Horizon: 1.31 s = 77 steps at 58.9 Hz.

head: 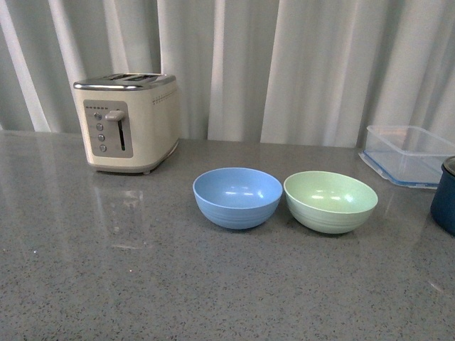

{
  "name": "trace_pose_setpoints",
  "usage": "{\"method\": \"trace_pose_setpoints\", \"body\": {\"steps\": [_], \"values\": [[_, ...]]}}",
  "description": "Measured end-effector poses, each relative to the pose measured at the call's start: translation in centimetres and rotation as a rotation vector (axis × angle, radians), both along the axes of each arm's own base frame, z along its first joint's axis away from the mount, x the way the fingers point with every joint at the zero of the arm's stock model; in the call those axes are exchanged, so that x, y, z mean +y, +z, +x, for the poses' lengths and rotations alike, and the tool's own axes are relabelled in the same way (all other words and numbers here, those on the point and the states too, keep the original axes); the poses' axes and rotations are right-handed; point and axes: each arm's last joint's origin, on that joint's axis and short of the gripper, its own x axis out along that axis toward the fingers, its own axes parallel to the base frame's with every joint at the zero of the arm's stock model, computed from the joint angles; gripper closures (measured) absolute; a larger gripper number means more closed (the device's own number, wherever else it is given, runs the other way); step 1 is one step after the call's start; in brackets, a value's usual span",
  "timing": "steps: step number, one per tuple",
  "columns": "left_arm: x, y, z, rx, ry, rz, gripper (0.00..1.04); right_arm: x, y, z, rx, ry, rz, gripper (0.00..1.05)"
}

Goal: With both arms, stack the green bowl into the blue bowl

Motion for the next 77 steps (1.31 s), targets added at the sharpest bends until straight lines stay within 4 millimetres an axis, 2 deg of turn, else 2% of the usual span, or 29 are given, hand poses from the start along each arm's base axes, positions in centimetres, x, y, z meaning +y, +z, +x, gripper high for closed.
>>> {"method": "trace_pose_setpoints", "body": {"steps": [6,19,29,35,42,47,58,62,67,77], "values": [[0.0,-0.1,-0.7,-0.005,-0.001,0.000,1.01,0.0,0.0,0.0,0.000,0.000,0.000,0.10],[0.0,-0.1,-0.7,-0.011,0.000,-0.001,1.00,0.0,0.0,0.0,0.000,0.000,0.000,0.10],[0.0,-0.1,-0.7,-0.011,0.000,0.000,0.71,0.0,0.0,0.0,0.000,0.000,0.000,0.10],[0.0,-0.1,-0.7,-0.011,0.000,0.000,0.44,0.0,0.0,0.0,0.000,0.000,0.000,0.10],[0.0,-0.1,-0.7,-0.011,0.000,0.000,0.19,0.0,0.0,0.0,0.000,0.000,0.000,0.10],[0.0,-0.1,-0.7,-0.011,0.000,0.000,0.06,0.0,0.0,0.0,0.000,0.000,0.000,0.10],[0.0,-0.1,-0.7,-0.011,0.000,0.002,0.07,0.0,-0.1,0.0,0.010,0.011,-0.001,0.10],[0.0,-0.1,-0.7,-0.011,0.000,0.002,0.07,0.0,-0.2,0.2,0.130,0.110,0.014,0.10],[0.0,-0.1,-0.7,-0.011,-0.002,0.002,0.07,0.1,0.0,0.9,0.211,0.146,0.046,0.10],[0.0,-0.1,-0.7,-0.011,-0.001,0.002,0.07,0.6,2.8,3.7,0.366,0.192,0.162,0.10]]}}
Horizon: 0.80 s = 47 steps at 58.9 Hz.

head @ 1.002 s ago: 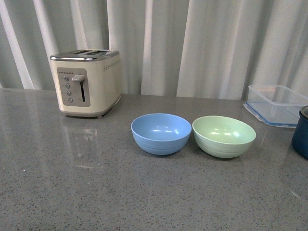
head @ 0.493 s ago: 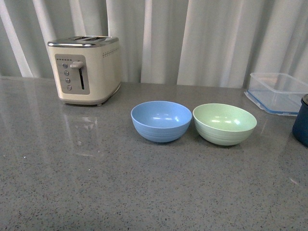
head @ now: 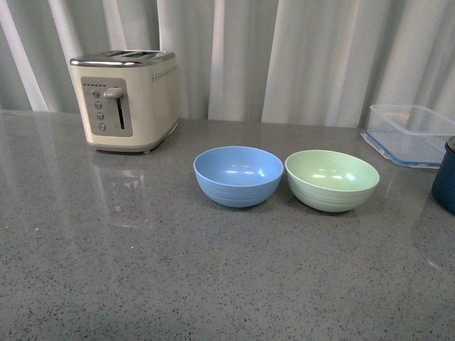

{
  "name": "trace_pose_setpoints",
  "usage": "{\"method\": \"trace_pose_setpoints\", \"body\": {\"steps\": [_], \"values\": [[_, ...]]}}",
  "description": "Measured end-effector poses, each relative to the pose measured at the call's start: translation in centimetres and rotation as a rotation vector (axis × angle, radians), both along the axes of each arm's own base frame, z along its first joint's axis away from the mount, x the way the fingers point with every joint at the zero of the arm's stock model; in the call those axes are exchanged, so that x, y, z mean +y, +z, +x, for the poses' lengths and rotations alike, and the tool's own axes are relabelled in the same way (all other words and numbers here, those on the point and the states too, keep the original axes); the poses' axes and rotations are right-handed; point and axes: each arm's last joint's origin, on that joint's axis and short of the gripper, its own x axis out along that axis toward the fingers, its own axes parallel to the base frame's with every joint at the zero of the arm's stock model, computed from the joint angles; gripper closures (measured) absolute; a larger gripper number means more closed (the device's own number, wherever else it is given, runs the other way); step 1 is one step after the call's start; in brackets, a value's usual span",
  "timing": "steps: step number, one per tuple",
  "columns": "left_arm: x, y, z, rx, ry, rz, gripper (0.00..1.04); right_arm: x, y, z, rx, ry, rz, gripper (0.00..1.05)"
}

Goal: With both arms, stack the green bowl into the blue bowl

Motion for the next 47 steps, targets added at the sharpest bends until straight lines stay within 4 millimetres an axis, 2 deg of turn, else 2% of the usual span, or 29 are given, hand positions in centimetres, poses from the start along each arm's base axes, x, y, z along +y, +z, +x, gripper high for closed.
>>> {"method": "trace_pose_setpoints", "body": {"steps": [5,14,23,28,36,47], "values": [[0.0,0.0,0.0,0.000,0.000,0.000,0.07,0.6,1.5,1.9,0.078,0.012,0.057,0.10],[0.0,0.0,0.0,0.000,0.000,0.000,0.07,3.0,4.4,6.3,0.181,0.019,0.073,0.10],[0.0,0.0,0.0,0.000,0.000,0.000,0.07,5.0,6.7,11.6,0.241,-0.043,0.055,0.10],[0.0,0.0,0.0,0.000,0.000,0.000,0.07,5.5,6.9,14.1,0.286,-0.082,0.065,0.10],[0.0,0.0,0.0,0.000,0.000,0.000,0.07,6.4,6.0,18.6,0.372,-0.150,0.058,0.10],[0.0,0.0,0.0,0.000,0.000,0.000,0.07,7.0,4.1,22.9,0.433,-0.217,0.027,0.10]]}}
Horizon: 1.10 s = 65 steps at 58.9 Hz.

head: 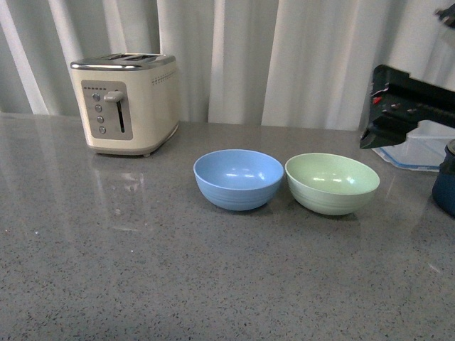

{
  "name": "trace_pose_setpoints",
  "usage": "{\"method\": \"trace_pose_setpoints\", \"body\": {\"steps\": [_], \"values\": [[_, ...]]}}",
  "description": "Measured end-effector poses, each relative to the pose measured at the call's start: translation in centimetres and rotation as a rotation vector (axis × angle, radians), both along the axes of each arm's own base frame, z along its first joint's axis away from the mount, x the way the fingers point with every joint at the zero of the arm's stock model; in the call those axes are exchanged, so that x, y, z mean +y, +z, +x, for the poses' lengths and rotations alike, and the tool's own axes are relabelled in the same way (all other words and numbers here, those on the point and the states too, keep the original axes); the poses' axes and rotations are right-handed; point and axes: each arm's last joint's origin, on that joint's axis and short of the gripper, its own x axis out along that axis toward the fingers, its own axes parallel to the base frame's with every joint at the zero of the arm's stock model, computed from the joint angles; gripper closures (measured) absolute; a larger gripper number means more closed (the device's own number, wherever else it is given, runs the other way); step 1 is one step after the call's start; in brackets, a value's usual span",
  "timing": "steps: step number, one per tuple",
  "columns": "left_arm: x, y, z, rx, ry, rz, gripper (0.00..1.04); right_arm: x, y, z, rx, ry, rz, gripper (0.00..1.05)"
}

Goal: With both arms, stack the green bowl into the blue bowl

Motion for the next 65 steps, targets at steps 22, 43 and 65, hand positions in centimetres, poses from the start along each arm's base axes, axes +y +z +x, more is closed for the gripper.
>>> {"method": "trace_pose_setpoints", "body": {"steps": [22,43,65], "values": [[0.0,0.0,0.0,0.000,0.000,0.000,0.07,-2.2,-3.3,6.3,0.110,-0.139,-0.024,0.10],[0.0,0.0,0.0,0.000,0.000,0.000,0.07,-3.1,-4.9,9.8,0.155,-0.198,0.026,0.51],[0.0,0.0,0.0,0.000,0.000,0.000,0.07,-2.8,-5.1,10.0,0.141,-0.198,0.028,1.03]]}}
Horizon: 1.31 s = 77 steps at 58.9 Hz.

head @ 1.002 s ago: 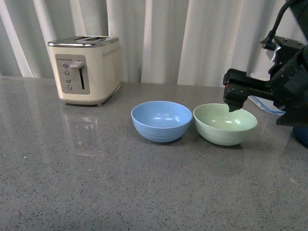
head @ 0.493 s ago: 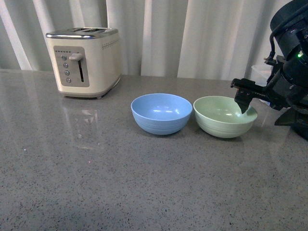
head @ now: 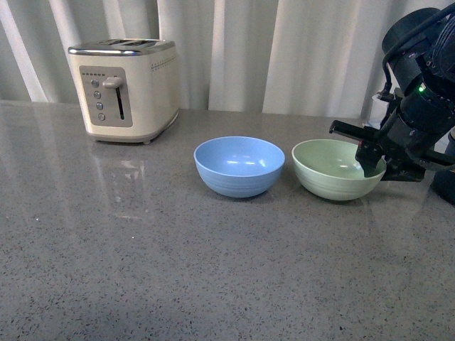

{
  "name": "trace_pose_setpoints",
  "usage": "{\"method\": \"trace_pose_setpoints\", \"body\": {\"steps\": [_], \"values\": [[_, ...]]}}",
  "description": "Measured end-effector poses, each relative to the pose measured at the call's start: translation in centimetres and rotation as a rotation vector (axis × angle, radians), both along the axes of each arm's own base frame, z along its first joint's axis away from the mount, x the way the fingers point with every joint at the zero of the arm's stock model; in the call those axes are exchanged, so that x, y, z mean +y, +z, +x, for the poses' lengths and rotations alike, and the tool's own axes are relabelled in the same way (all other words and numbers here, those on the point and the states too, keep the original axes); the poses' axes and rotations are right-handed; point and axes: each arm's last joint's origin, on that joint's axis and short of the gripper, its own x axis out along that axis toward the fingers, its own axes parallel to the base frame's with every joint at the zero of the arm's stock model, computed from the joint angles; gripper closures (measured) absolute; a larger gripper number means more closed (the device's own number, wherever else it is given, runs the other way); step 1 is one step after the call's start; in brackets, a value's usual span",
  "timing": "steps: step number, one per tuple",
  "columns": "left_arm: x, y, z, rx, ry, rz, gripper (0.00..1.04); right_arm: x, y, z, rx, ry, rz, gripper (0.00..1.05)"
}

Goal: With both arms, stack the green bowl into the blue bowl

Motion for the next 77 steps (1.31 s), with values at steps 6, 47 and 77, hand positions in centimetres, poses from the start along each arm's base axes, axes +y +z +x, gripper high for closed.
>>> {"method": "trace_pose_setpoints", "body": {"steps": [6,47,77], "values": [[0.0,0.0,0.0,0.000,0.000,0.000,0.07,0.0,0.5,-0.1,-0.015,0.000,-0.005,1.03],[0.0,0.0,0.0,0.000,0.000,0.000,0.07,10.4,8.9,-2.7,-0.333,0.303,0.117,1.03],[0.0,0.0,0.0,0.000,0.000,0.000,0.07,13.0,3.0,-1.4,-0.212,0.323,0.031,1.03]]}}
